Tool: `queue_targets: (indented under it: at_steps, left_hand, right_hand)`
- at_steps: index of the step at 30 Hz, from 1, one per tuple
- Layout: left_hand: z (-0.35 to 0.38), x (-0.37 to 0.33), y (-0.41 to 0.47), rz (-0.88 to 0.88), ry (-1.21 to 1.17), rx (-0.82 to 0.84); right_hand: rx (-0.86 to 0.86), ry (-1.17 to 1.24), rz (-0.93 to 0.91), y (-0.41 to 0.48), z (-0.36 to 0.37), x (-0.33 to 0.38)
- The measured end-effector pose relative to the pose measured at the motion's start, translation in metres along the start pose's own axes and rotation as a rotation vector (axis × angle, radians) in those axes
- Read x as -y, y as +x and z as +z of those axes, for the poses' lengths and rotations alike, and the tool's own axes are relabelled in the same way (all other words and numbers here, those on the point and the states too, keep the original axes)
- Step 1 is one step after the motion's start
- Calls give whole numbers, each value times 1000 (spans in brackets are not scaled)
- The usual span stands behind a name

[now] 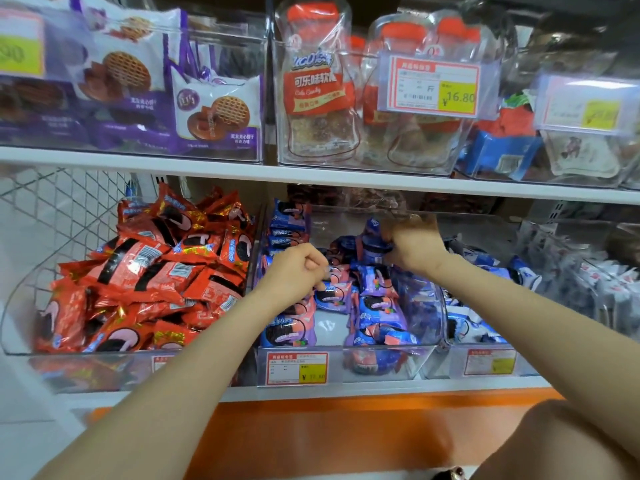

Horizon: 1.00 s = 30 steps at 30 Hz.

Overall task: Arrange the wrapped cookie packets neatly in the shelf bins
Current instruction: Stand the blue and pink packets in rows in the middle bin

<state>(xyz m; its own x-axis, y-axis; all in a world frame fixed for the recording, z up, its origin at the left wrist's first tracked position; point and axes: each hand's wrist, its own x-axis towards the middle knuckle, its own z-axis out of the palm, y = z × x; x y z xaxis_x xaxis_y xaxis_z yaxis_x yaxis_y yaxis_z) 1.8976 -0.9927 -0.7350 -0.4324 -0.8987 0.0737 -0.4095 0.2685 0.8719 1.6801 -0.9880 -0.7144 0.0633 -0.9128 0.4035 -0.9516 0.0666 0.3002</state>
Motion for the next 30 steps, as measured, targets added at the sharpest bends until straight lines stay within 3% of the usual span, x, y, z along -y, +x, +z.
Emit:
queue_targets:
  at_steps: [3,5,8,13,18,21,26,28,30]
  left_hand:
    - [1,-6,2,-183,-372,16]
    - [1,-11,2,-308,-634,65]
    - [0,-14,2,-359,-853,132]
    - [3,-6,4,-311,-641,37]
    - [-3,-2,4,-210,-447,-12]
    - [-5,-4,0,-98,-338,51]
    - [-8,-4,-5,17,-142,104]
    - [-13,-2,-7,44,28,18]
    - [-22,-2,-10,65,276,-156]
  right_hand:
    - [-55,301,-5,-4,-3,-7]
    - [-133,482,-157,-12,-9,-1]
    - [-261,523,-408,-27,-11,14]
    - [-209,613,-472,-39,0,14]
    - [-141,993,-83,-41,-6,11]
    - [87,1184,53,-34,-16,17]
    - [451,1279,-10,-28,-19,22]
    - [354,1303,40,-18,-19,15]
    - [153,1082,126,3,-16,1]
